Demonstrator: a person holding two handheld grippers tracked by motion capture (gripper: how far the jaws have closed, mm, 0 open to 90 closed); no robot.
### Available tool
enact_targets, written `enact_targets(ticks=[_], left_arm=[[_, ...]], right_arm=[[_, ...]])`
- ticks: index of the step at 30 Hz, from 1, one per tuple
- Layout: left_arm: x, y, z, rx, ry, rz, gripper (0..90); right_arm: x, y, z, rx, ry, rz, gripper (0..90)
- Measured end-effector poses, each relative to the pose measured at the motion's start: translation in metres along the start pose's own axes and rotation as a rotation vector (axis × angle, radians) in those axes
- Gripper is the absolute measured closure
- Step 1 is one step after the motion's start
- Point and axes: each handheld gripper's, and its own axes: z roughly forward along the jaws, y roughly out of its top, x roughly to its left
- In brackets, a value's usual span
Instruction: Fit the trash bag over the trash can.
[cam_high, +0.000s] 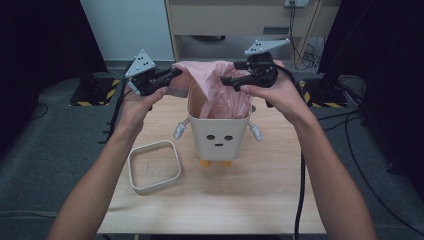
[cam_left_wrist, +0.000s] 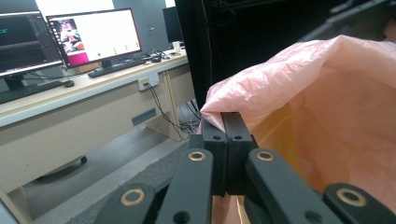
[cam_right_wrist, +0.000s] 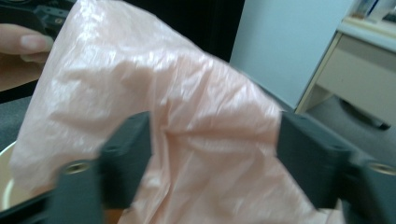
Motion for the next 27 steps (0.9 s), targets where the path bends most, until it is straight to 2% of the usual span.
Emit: enact_targets(ticks=[2,8,9,11,15,16,18,19,21,22,23,24,25,26,27], left_arm=[[0.0,0.002,0.001,-0.005,-0.004,0.004,89.3],[0.002,0.007,0.001,-0.016,-0.013,0.006,89.3],[0.003,0.007,0.001,-0.02,-0.018,-0.011,89.3],[0.004,0.007,0.0,-0.019,-0.014,-0.009,89.3],[0.006,0.008,0.0,-0.01,-0.019,-0.005,89.4],[0.006,0.008,0.001,-0.01,-0.023,-0.006,89.3],[0.005,0.009,0.002,-0.013,-0.032,-0.008,89.2],[0.005,0.009,0.003,-0.016,-0.037,-0.008,89.3],[0.002,0.011,0.004,-0.019,-0.051,-0.003,89.3],[0.002,0.011,0.004,-0.019,-0.051,-0.003,89.3],[0.002,0.011,0.005,-0.022,-0.056,-0.001,89.3],[0.001,0.012,0.005,-0.023,-0.06,0.001,89.3],[0.001,0.012,0.005,-0.022,-0.062,-0.001,89.2],[0.001,0.012,0.005,-0.022,-0.061,0.0,89.2],[0.001,0.012,0.004,-0.025,-0.064,0.001,89.0]], right_arm=[[-0.001,0.003,0.004,-0.019,0.014,-0.025,19.9],[-0.003,0.009,0.02,-0.005,0.023,-0.04,15.3],[-0.004,0.01,0.023,-0.019,0.014,-0.047,13.9],[-0.005,0.011,0.024,-0.022,0.012,-0.047,12.8],[-0.007,0.015,0.022,-0.061,0.011,-0.037,11.3],[-0.007,0.016,0.022,-0.07,0.028,-0.031,11.4],[-0.005,0.015,0.026,-0.054,0.054,-0.044,12.1],[-0.002,0.015,0.03,-0.023,0.063,-0.06,16.3],[0.003,0.014,0.034,0.003,0.077,-0.081,24.4],[0.003,0.014,0.034,0.003,0.077,-0.081,24.4],[0.006,0.014,0.037,0.033,0.068,-0.118,41.5],[0.006,0.014,0.037,0.033,0.068,-0.118,41.5],[0.008,0.015,0.038,0.057,0.064,-0.131,60.6],[0.008,0.015,0.038,0.057,0.064,-0.131,60.6],[0.009,0.015,0.04,0.077,0.07,-0.132,71.2]])
